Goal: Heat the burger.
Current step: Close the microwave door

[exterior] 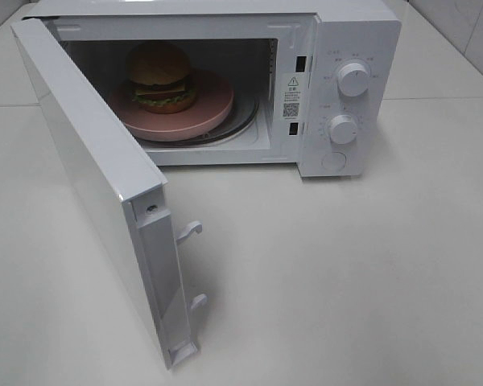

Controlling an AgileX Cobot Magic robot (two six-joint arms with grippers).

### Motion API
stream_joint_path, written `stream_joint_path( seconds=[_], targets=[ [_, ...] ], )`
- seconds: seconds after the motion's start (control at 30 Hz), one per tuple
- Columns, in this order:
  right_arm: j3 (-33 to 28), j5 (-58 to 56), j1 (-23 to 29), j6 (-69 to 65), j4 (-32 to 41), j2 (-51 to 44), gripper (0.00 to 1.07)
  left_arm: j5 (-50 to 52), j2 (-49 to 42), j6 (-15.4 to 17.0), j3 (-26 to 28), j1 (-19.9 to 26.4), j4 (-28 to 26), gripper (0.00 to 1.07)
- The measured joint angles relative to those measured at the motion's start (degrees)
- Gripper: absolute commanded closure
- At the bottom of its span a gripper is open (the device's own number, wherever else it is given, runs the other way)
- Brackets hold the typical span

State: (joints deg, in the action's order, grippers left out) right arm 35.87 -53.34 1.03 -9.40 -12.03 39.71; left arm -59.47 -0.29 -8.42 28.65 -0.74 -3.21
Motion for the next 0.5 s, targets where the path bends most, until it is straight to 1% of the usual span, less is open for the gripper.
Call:
stream_joint_path(
  seconds=[0.03, 0.1, 0.13, 0.17, 0.2, 0.23, 0.27, 0.33, 0.4, 0.5],
  targets=[
    [0.0, 0.0, 0.0, 0.0, 0.0, 0.0, 0.31, 0.0, 0.0, 0.0, 0.0, 0.0, 0.0, 0.06],
    [-2.4, -0.7, 0.0, 0.0, 0.2, -7.4, 0.31, 0.0, 0.0, 0.0, 0.0, 0.0, 0.0, 0.06],
    [-2.4, -0.7, 0.0, 0.0, 0.2, -7.4, 0.31, 0.0, 0.0, 0.0, 0.0, 0.0, 0.0, 0.06],
    [-3.9, -1.2, 0.0, 0.0, 0.2, -11.8, 0.31, 0.0, 0.0, 0.0, 0.0, 0.0, 0.0, 0.06],
    [-4.6, -1.5, 0.0, 0.0, 0.2, -13.8, 0.31, 0.0, 0.0, 0.0, 0.0, 0.0, 0.0, 0.06],
    [-4.6, -1.5, 0.0, 0.0, 0.2, -13.8, 0.31, 0.0, 0.0, 0.0, 0.0, 0.0, 0.0, 0.06],
    [-6.1, -1.7, 0.0, 0.0, 0.2, -17.2, 0.31, 0.0, 0.0, 0.0, 0.0, 0.0, 0.0, 0.06],
    [-6.6, -2.0, 0.0, 0.0, 0.3, -18.6, 0.31, 0.0, 0.0, 0.0, 0.0, 0.0, 0.0, 0.06],
    [-7.2, -2.2, 0.0, 0.0, 0.4, -22.7, 0.31, 0.0, 0.0, 0.0, 0.0, 0.0, 0.0, 0.06],
    [-7.3, -2.2, 0.0, 0.0, 0.4, -24.5, 0.31, 0.0, 0.0, 0.0, 0.0, 0.0, 0.0, 0.06]
  ],
)
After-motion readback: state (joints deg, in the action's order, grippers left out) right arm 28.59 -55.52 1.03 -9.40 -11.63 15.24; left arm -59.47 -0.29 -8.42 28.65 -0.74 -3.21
